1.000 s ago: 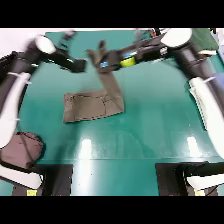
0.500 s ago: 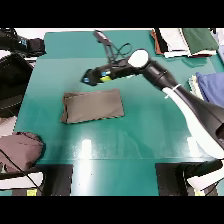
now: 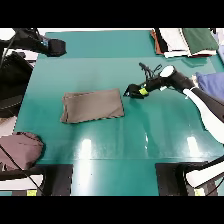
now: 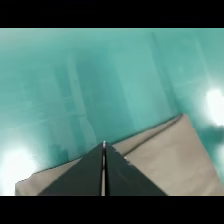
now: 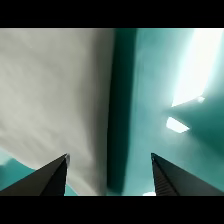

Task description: Fold the shirts.

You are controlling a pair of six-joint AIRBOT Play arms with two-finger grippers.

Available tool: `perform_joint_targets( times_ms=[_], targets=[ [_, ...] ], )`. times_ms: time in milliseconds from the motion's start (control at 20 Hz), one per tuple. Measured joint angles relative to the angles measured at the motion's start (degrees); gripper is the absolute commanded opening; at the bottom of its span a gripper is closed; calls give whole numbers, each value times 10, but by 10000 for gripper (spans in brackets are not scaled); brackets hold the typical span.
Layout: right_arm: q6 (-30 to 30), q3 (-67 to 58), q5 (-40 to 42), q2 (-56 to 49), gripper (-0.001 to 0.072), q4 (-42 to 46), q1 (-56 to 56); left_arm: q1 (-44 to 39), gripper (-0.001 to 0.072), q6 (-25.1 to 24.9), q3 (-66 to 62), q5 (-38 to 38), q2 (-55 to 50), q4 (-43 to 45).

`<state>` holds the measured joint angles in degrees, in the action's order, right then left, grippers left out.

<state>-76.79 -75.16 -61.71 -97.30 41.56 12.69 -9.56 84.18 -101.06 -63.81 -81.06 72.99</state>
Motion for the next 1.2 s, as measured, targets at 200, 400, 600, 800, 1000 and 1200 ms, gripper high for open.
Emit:
perform_joint_targets(
  times_ms=[200, 400, 600, 800, 1000, 1200],
  targets=[
    [15, -9, 9, -54, 488, -75, 32, -12, 26, -5, 0, 2, -6, -1],
    [21, -75, 21, -118, 43, -101, 94, -16, 25, -6, 0, 3, -8, -17],
    [29, -143, 21, -147, 18, -92, 129, -24, 24, -7, 0, 7, -8, -34],
    [24, -189, 17, -123, 18, -24, 86, -63, 25, -7, 0, 15, -8, -40],
    [14, -204, 3, -61, 18, 52, -37, -111, 25, -7, 1, 33, -8, -41],
    [11, -208, -9, -5, 18, 100, -203, -142, 25, -7, 0, 43, -8, -42]
  ],
)
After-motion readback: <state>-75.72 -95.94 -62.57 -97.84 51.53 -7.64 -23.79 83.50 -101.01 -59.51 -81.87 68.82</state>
